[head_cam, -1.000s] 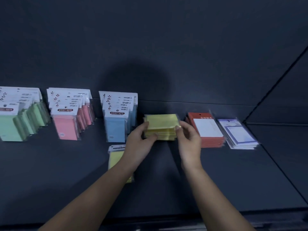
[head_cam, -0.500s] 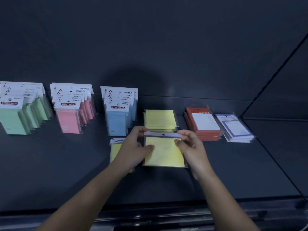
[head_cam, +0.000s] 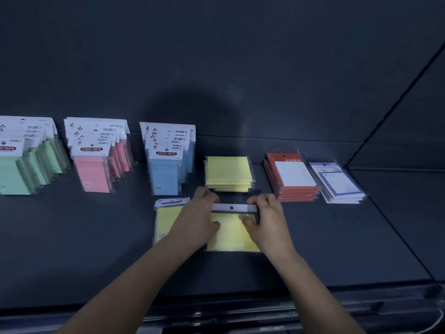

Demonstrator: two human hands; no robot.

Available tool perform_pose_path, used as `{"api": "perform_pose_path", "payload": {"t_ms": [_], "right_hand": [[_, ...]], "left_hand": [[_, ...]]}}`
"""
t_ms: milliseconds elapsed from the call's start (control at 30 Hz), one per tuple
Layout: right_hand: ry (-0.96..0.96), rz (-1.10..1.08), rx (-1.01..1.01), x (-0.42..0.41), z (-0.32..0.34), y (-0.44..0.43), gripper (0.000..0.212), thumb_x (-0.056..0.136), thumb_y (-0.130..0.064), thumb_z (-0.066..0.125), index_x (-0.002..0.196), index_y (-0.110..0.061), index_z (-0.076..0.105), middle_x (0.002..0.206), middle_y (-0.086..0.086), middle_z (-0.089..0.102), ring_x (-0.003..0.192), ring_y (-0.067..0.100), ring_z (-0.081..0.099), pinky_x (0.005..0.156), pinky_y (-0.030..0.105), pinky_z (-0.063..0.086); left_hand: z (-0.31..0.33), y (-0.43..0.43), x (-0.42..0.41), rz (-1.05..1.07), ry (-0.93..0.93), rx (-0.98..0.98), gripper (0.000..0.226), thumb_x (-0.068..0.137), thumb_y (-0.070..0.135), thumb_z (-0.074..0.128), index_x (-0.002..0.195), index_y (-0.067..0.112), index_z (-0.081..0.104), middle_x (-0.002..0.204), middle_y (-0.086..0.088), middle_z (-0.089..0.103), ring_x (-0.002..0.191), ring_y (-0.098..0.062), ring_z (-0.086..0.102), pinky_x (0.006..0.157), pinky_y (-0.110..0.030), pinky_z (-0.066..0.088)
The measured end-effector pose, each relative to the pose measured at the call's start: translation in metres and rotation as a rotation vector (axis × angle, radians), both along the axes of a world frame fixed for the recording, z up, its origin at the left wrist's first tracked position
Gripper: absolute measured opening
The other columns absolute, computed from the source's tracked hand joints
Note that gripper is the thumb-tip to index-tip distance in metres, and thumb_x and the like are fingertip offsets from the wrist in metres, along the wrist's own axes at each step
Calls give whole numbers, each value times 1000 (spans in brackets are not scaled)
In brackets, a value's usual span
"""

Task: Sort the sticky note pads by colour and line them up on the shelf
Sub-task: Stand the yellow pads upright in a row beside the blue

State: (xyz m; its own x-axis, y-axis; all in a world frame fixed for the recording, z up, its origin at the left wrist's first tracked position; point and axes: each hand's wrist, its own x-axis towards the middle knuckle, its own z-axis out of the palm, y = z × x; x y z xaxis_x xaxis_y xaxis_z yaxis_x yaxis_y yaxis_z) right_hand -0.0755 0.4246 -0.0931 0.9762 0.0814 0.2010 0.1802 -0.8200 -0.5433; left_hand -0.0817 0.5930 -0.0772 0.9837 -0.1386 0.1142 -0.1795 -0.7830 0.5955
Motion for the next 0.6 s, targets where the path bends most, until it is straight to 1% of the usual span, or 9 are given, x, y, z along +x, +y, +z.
{"api": "perform_pose_path", "payload": {"t_ms": [100, 167, 267, 367, 433, 467, 533, 567, 600], "right_hand": [[-141, -56, 148, 6, 11, 2, 25, 85, -9, 63, 110, -12, 60, 108, -3, 50, 110, 19, 48, 90, 16, 30], [-151, -85, 222, 17, 18, 6, 33, 87, -9, 60, 120, -8, 55, 117, 3, 52, 117, 21, 46, 93, 13, 26], [38, -125, 297, 38, 23, 12, 50, 90, -17, 57, 135, -3, 42, 134, 10, 44, 126, 22, 37, 95, 16, 23], [225, -134, 428, 53, 25, 19, 42, 92, -21, 56, 127, 1, 49, 129, 10, 47, 114, 21, 46, 91, 21, 32], [249, -136, 538, 55, 24, 22, 37, 93, -18, 55, 125, 0, 53, 126, 4, 48, 112, 16, 48, 95, 22, 35], [234, -148, 591, 56, 24, 22, 34, 92, -15, 55, 123, 0, 57, 128, 4, 49, 115, 15, 48, 99, 23, 36], [168, -172, 612, 55, 24, 24, 28, 91, -11, 56, 116, 0, 63, 130, 7, 51, 119, 16, 50, 104, 25, 36], [121, -189, 593, 55, 24, 25, 26, 91, -9, 56, 114, 0, 64, 129, 8, 52, 119, 17, 50, 105, 26, 37], [67, -210, 598, 53, 23, 26, 24, 90, -7, 57, 111, 0, 65, 127, 8, 53, 117, 18, 52, 104, 28, 38]], "left_hand": [[2, -1, 9, 100, -85, -184, 49, 78, 12, 69, 123, 13, 48, 117, 1, 41, 100, -11, 47, 82, -17, 35], [3, -2, 19, 213, -85, -277, 57, 79, 17, 69, 130, 13, 42, 118, 0, 40, 108, -17, 43, 90, -22, 34], [1, -5, 37, 270, 56, -210, 61, 80, 25, 67, 133, 13, 39, 134, -8, 38, 125, -25, 30, 98, -29, 26], [0, -6, 47, 243, 144, -197, 55, 81, 26, 63, 131, 16, 44, 143, -8, 34, 131, -25, 24, 102, -30, 23], [-1, -5, 48, 226, 142, -202, 53, 81, 24, 63, 131, 18, 46, 144, -6, 33, 131, -24, 23, 104, -30, 22], [0, -5, 48, 217, 148, -246, 51, 81, 23, 64, 129, 19, 49, 144, -5, 34, 132, -24, 23, 107, -32, 23], [3, -4, 47, 209, 192, -436, 37, 79, 20, 66, 115, 26, 57, 142, 0, 37, 133, -22, 25, 111, -37, 25], [5, -3, 46, 216, 228, -546, 31, 78, 17, 67, 105, 32, 58, 141, 4, 36, 134, -20, 26, 112, -37, 24], [8, -3, 44, 235, 272, -648, 32, 78, 16, 68, 101, 35, 58, 140, 7, 35, 135, -18, 26, 112, -35, 24]]}}
